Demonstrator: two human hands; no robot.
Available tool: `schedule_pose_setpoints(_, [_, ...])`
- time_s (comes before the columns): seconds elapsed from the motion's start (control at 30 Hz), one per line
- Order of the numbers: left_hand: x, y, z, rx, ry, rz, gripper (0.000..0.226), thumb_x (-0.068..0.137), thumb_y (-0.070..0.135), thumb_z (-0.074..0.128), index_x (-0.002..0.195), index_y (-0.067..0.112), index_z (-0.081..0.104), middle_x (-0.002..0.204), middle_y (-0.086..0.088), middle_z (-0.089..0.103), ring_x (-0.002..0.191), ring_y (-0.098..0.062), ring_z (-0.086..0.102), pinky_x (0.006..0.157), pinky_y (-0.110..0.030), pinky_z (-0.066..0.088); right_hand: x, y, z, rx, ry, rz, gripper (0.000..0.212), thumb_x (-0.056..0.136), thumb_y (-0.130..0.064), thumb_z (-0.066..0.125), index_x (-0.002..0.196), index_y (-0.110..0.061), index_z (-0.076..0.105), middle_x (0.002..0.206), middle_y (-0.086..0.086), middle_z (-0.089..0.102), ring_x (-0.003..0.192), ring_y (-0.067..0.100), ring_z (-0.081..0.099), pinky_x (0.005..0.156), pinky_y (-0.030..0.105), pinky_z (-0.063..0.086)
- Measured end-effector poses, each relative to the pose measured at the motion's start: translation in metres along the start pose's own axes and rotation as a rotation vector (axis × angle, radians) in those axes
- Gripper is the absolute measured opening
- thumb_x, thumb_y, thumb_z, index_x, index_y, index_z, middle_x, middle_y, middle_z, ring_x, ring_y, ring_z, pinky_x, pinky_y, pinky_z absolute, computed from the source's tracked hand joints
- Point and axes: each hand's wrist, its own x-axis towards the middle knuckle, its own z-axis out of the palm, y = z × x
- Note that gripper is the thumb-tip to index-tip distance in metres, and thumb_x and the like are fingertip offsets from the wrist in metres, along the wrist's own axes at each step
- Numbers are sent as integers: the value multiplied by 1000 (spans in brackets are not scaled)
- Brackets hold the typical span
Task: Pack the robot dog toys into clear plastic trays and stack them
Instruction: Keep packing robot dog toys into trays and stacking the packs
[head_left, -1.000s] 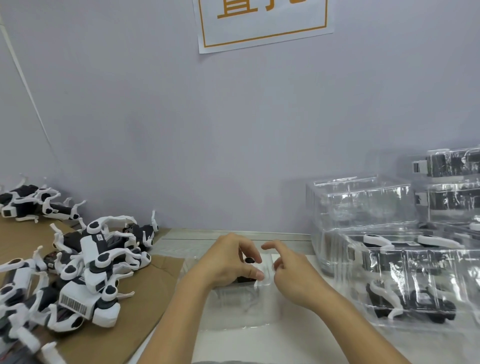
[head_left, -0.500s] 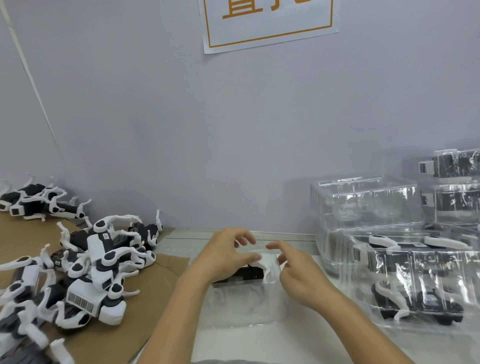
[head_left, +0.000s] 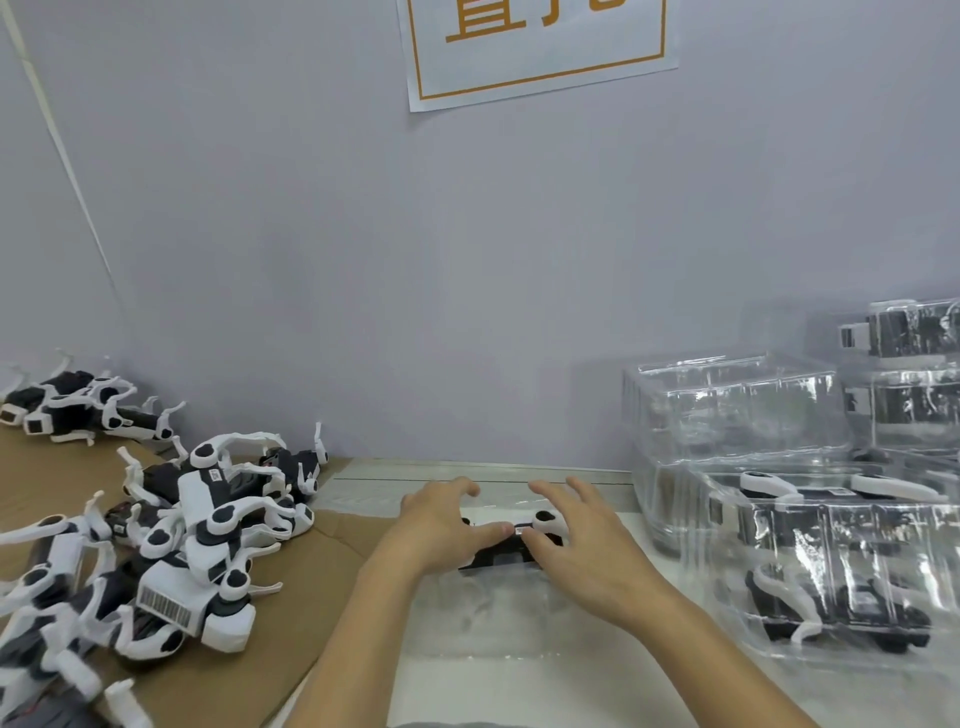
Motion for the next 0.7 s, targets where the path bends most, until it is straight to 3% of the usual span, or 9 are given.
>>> schedule_pose_setpoints(0.17, [3, -8, -7, -228, 59, -20, 53, 88, 52, 68, 134, 32, 52, 138, 1, 51, 119, -14, 53, 91, -27, 40, 3, 4, 1, 12, 19, 17, 51, 92, -30, 49, 142, -38, 44, 162, -8, 17, 147, 13, 21, 111, 33, 32])
schedule_pose_setpoints(0.37, [3, -27, -13, -578, 218, -101, 39, 95, 42, 64, 131, 29, 60, 138, 1, 54, 129, -15, 49, 109, -35, 38, 4, 4, 2, 17, 33, 11, 40, 88, -19, 47, 124, -37, 56, 157, -10, 23, 140, 12, 32, 95, 29, 38])
schedule_pose_setpoints(0.43, [1, -29, -8, -655, 175, -126, 31, 96, 34, 64, 127, 27, 63, 128, 0, 61, 115, -11, 59, 96, -29, 45, 4, 3, 2, 20, 33, 11, 38, 88, -18, 46, 119, -37, 57, 156, -10, 23, 138, 14, 35, 96, 30, 39])
schedule_pose_setpoints(0.53, [-3, -30, 4, -736, 44, -150, 20, 95, 14, 62, 111, 23, 70, 97, -4, 67, 69, -8, 59, 62, -21, 43, 4, 3, 1, 23, 35, 12, 36, 87, -16, 46, 115, -37, 56, 154, -10, 23, 137, 15, 36, 96, 31, 40])
schedule_pose_setpoints(0.6, [-2, -31, 7, -746, 62, -160, 21, 93, 7, 61, 104, 21, 72, 86, -6, 62, 66, -12, 53, 57, -20, 41, 4, 3, 0, 33, 35, 11, 37, 87, -14, 46, 114, -36, 56, 154, -9, 23, 135, 16, 38, 93, 28, 38])
schedule_pose_setpoints(0.7, [-3, -30, 4, -707, 96, -120, 20, 93, 5, 62, 102, 21, 72, 90, -5, 65, 75, -13, 57, 59, -11, 43, 4, 3, 0, 46, 30, 12, 37, 87, -12, 46, 115, -35, 56, 154, -8, 22, 133, 17, 40, 89, 25, 34])
